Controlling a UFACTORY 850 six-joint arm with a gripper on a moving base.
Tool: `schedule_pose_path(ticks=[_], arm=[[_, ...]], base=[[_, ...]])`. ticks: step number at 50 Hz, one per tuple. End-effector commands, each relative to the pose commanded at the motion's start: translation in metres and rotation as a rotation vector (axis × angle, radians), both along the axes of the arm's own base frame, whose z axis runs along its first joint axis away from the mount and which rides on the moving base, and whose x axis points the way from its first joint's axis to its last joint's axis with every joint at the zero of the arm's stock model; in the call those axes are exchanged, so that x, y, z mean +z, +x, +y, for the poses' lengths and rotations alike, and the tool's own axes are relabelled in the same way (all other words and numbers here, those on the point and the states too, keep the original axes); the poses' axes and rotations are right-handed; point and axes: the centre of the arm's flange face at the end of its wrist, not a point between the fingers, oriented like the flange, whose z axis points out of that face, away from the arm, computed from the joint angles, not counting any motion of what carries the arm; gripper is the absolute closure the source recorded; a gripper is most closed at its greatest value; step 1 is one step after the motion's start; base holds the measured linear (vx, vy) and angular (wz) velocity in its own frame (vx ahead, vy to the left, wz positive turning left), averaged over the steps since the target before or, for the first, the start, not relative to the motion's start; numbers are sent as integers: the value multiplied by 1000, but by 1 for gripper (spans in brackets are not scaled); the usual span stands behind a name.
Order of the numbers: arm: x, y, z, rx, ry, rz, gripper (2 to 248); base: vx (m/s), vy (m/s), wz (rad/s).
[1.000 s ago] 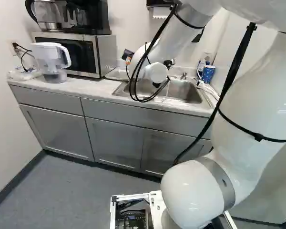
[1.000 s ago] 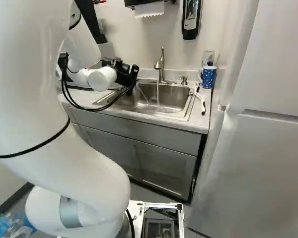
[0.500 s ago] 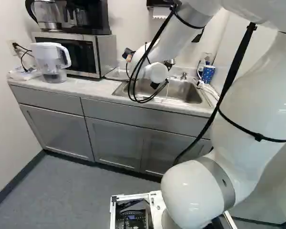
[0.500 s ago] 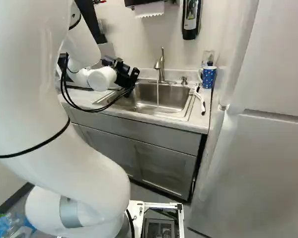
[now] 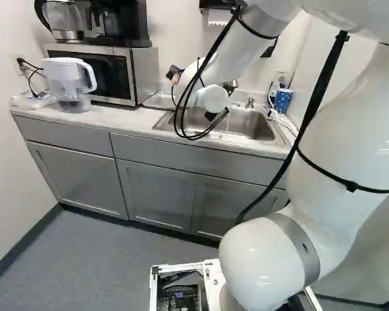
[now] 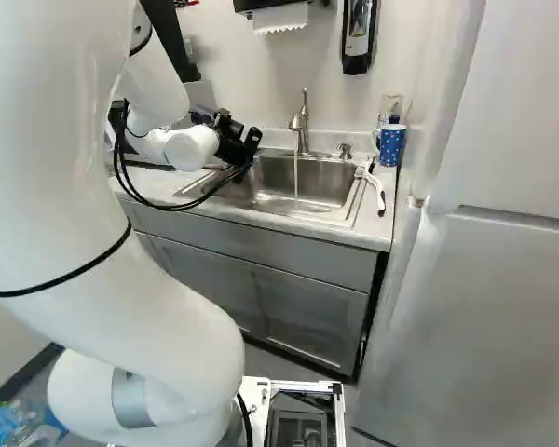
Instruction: Rinse the cup and place it in the tray
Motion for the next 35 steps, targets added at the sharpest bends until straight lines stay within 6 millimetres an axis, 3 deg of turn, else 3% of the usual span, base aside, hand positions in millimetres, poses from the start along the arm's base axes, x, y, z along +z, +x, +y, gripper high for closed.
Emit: schedule_pose_path(ticks=[14, 35], arm=[[0, 0, 0, 1, -17, -3, 129], [0, 0, 0, 13, -218, -32, 129]], base=[[0, 0, 0], [0, 0, 0]])
